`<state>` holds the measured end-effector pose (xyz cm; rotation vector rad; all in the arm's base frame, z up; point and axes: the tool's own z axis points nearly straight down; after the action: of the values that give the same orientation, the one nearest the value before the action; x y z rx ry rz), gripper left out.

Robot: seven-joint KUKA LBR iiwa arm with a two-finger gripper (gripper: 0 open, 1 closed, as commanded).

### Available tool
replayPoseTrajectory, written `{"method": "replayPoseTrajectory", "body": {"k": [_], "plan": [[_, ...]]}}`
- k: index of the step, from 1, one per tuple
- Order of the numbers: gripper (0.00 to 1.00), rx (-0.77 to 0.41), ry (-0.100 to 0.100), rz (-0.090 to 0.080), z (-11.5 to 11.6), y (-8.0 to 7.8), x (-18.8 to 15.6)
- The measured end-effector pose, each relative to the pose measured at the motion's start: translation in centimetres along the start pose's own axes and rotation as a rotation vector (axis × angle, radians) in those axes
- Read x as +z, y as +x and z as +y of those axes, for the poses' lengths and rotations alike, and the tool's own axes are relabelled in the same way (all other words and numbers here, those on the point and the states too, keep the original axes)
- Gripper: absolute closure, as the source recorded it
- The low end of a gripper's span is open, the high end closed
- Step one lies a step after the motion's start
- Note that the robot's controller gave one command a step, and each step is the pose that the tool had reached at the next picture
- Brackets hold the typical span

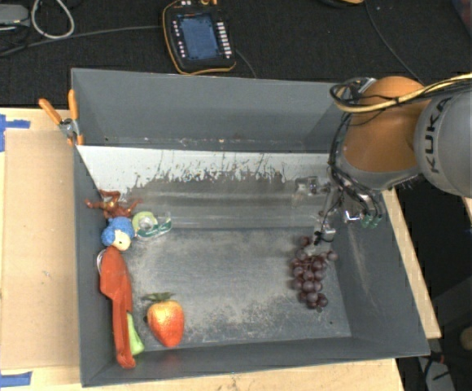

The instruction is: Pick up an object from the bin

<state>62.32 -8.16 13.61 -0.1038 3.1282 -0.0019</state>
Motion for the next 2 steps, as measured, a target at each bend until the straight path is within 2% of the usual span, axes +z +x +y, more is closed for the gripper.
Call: {"method": "replayPoseTrajectory", "body": {"k": [1,2], "plan": [[1.0,-0.34,-0.005,0.01,-4.14,8.13,1.68],[0.0,-0.34,-0.005,0.009,-4.14,8.12,1.68]]}}
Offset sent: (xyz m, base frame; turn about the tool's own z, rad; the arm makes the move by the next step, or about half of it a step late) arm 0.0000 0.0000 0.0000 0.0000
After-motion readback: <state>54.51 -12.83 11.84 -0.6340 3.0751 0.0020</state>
